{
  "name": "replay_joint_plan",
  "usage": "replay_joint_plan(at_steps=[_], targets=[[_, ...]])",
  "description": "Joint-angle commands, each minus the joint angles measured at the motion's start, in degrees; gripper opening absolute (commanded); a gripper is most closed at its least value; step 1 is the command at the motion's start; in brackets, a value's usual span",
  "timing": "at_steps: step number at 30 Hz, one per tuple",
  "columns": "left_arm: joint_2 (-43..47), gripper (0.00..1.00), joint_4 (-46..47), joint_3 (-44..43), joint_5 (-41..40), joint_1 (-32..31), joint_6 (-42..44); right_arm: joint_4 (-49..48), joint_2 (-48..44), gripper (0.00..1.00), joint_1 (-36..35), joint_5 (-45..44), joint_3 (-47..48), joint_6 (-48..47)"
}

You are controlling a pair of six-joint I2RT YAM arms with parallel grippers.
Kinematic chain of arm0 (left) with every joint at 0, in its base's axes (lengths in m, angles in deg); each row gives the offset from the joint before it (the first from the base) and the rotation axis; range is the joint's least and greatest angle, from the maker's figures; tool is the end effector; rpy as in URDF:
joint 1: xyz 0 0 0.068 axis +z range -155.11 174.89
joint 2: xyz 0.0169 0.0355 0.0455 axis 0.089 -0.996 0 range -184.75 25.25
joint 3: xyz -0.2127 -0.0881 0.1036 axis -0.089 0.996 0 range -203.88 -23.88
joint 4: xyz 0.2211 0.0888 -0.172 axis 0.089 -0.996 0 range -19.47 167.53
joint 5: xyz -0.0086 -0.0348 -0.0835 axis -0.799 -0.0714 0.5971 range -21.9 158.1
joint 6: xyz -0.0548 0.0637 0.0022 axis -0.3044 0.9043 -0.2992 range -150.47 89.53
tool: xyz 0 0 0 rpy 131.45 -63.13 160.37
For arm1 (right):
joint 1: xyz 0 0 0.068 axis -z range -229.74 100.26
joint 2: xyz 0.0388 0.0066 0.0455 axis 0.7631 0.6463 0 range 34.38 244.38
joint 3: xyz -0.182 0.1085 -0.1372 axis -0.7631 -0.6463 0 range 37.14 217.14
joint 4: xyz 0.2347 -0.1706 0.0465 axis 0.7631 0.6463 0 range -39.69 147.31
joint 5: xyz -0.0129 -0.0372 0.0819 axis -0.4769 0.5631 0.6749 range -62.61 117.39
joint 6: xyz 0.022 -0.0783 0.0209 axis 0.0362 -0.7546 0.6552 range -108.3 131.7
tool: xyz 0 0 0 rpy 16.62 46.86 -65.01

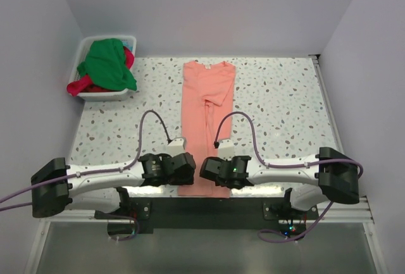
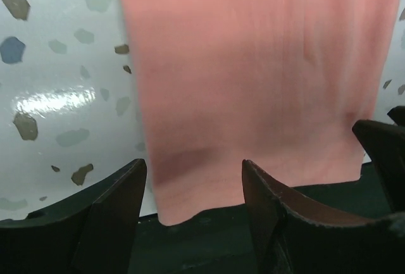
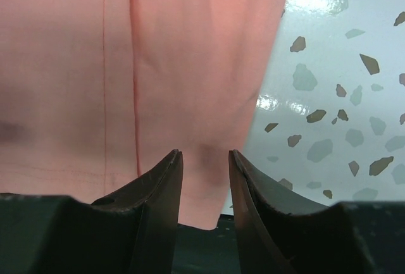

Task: Fold and stack the t-shirts
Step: Fold the tshirt

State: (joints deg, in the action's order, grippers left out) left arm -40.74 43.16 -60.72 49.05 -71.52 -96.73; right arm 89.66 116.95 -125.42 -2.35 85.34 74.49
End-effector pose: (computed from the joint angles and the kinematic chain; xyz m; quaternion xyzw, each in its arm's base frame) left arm 0.1253 -0.2271 0.1232 -0.0366 0.9601 -0.1422 0.2382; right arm 0.1074 0.2736 0.1139 -0.0713 0.9548 0.0379 0.2861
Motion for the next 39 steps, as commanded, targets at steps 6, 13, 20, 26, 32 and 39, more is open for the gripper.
replay_joint_plan(at_steps=[6, 13, 20, 26, 32, 39], targets=[[-7.3, 0.56, -4.82, -4.46, -3.62, -12.67, -13.45, -2.7, -0.3, 0.37, 0.36, 0.2, -1.27, 2.52], [-8.71, 0.5, -7.82, -5.53, -6.44, -14.71, -18.9, -4.55, -1.09, 0.37, 0.27, 1.17, -2.94, 1.47], [-8.01, 0.47, -11.24, -4.3, -9.42, -14.8, -25.14, -6.48, -2.58, 0.34, 0.36, 1.26, -3.56, -0.12], [-0.99, 0.47, -11.86, -0.96, -12.15, -14.8, -30.5, -8.33, -9.7, 0.35, 0.27, 0.47, -6.89, -0.65], [3.6, 0.48, -7.64, 1.69, -11.19, -14.8, -29.37, -11.13, -12.08, 0.36, 0.27, 2.05, -9.8, -1.87], [-0.36, 0.49, -5.28, 2.38, -7.67, -14.89, -28.22, -13.51, -10.84, 0.35, 0.27, 4.33, -10.41, -2.4]])
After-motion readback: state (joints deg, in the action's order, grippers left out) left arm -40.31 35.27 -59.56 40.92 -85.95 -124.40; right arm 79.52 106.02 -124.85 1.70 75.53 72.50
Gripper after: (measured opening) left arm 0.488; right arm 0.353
